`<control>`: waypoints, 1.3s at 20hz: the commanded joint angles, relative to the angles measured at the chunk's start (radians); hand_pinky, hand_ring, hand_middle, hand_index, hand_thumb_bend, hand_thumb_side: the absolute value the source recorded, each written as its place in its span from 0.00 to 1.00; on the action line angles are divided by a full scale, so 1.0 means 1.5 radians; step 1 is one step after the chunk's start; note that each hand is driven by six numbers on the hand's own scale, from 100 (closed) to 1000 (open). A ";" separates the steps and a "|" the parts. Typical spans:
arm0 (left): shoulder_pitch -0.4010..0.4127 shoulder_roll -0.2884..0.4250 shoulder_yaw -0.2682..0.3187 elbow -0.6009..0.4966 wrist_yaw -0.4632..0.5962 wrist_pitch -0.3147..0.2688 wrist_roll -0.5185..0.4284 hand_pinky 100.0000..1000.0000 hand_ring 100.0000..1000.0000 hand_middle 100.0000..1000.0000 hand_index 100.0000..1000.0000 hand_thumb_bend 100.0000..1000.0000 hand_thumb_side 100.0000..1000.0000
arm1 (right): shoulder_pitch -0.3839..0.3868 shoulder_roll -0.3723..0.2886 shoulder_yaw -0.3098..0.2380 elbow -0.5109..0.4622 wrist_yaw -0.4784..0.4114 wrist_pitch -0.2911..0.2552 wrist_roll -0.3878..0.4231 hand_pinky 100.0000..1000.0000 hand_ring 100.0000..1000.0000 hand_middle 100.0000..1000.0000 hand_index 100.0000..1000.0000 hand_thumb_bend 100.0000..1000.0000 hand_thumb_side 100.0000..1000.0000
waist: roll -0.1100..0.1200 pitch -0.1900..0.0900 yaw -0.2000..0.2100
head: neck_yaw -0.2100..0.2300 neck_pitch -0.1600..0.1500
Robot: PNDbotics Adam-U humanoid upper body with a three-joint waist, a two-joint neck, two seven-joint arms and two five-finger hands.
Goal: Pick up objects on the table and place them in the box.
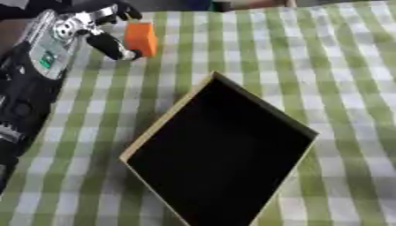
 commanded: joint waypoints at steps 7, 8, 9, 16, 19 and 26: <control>-0.015 0.018 0.006 -0.001 -0.009 0.009 0.001 0.88 0.90 0.84 0.88 0.36 0.05 | -0.005 -0.014 -0.005 -0.013 -0.002 0.001 -0.001 0.81 0.64 0.57 0.79 0.00 1.00 | 0.000 -0.016 -0.005 | 0.006 -0.009; -0.015 0.018 0.007 -0.001 -0.010 0.010 0.004 0.88 0.90 0.84 0.88 0.36 0.06 | -0.005 -0.015 -0.005 -0.013 -0.002 0.001 -0.001 0.81 0.64 0.57 0.79 0.00 1.00 | 0.000 -0.015 -0.005 | 0.007 -0.011; -0.014 0.018 0.007 -0.001 -0.010 0.011 0.006 0.88 0.90 0.84 0.88 0.35 0.06 | -0.005 -0.015 -0.006 -0.013 -0.002 0.001 -0.001 0.81 0.64 0.57 0.79 0.00 1.00 | 0.000 -0.015 -0.006 | 0.009 -0.011; -0.012 0.019 0.008 0.003 -0.015 0.018 0.020 0.87 0.89 0.83 0.87 0.33 0.07 | -0.007 -0.014 -0.006 -0.013 -0.002 0.000 0.000 0.81 0.64 0.57 0.79 0.00 1.00 | -0.001 -0.012 -0.010 | 0.018 -0.022; -0.011 0.019 0.009 0.006 -0.020 0.022 0.022 0.87 0.88 0.83 0.87 0.32 0.07 | -0.007 -0.014 -0.007 -0.013 -0.002 0.001 0.000 0.81 0.64 0.57 0.79 0.00 1.00 | 0.000 -0.010 -0.013 | 0.019 -0.023; -0.012 0.018 0.010 0.002 -0.047 0.026 0.054 0.52 0.46 0.45 0.55 0.07 0.00 | -0.006 -0.014 -0.008 -0.013 -0.002 0.002 0.000 0.81 0.64 0.57 0.79 0.00 1.00 | -0.001 -0.009 -0.014 | 0.019 -0.017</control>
